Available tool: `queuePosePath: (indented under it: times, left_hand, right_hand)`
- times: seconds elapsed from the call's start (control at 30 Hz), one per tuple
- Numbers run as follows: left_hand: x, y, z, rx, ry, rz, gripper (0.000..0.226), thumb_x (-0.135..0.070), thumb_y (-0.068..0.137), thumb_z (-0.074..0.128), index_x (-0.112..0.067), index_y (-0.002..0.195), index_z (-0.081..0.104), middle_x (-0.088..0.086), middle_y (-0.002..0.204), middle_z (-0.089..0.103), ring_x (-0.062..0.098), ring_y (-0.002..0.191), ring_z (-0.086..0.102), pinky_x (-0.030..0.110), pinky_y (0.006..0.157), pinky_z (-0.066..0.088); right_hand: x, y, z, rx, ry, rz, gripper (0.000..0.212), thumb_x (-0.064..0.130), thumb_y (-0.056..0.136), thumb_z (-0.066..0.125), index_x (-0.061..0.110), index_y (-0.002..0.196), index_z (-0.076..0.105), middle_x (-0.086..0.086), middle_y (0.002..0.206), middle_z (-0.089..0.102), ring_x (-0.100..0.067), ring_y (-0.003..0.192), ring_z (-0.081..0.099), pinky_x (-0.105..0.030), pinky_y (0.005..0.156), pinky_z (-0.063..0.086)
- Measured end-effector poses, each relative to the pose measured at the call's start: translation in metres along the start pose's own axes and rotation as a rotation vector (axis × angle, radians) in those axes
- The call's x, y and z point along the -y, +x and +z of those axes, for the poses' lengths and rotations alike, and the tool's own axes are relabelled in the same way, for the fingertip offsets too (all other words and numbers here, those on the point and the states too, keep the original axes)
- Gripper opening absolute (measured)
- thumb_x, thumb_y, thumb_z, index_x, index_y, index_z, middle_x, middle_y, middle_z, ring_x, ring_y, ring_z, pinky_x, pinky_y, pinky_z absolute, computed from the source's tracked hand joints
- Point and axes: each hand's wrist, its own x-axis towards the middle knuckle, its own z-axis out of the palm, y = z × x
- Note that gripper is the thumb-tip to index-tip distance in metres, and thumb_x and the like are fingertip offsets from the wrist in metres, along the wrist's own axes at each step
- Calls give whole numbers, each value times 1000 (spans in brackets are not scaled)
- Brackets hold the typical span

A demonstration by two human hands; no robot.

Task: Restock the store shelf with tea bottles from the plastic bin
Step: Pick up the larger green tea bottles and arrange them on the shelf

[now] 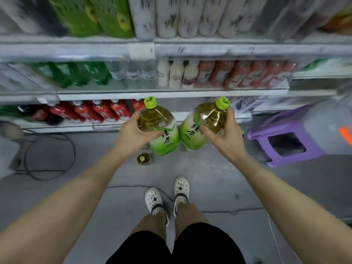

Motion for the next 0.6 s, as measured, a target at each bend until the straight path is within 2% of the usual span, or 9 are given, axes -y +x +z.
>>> queuePosePath:
  times: [0.03,0.1,0.17,0.27,0.37,0.47,0.6]
  left_hand:
    - [-18,-5,-14,-23,13,47,79,-33,64,91,-24,132,53,-16,107,66,-5,96,62,13,91,44]
    - [-50,-13,-39,-55,32,115,82,-37,63,91,-24,135,53,-12,111,65,4,104,61,18,94,43]
    - [-76,-21,-64,-74,34,180,83,-41,62,90,-25,135,53,-11,114,65,6,107,60,22,97,44]
    - [-113,-29,-99,-122,28,273,79,-38,66,88,-25,135,52,-14,113,62,4,105,58,18,91,41]
    - [-148,-35,-132,-180,25,334,82,-39,65,88,-27,138,50,-13,114,60,6,106,57,17,91,40]
    - [-179,-42,-163,-232,24,413,80,-40,65,88,-31,135,52,-14,115,60,4,106,56,11,87,38]
    - [-217,-55,-206,-290,-10,499,72,-44,62,88,-39,127,56,-20,114,62,0,104,58,21,92,43]
  right_hand:
    - [18,0,-11,-3,2,-34,64,45,77,77,28,126,40,6,114,62,-14,102,61,-33,88,49]
    - [53,2,-31,-17,-4,-103,70,52,76,74,31,132,39,5,119,62,-17,107,61,-40,93,49]
    - [86,4,-48,-46,-18,-175,76,55,73,73,31,135,38,5,122,62,-19,109,61,-45,94,50]
    - [136,8,-74,-84,-28,-282,75,53,73,74,28,135,40,4,122,62,-17,109,61,-46,91,52]
    - [186,10,-99,-104,-51,-415,69,41,77,76,25,136,42,7,121,63,-11,108,60,-36,96,49]
    - [233,10,-120,-134,-63,-524,68,31,80,77,26,138,42,9,121,62,-8,109,59,-26,98,44]
    - [287,13,-148,-157,-34,-606,64,29,82,75,31,137,43,12,115,65,-1,102,60,-19,91,45]
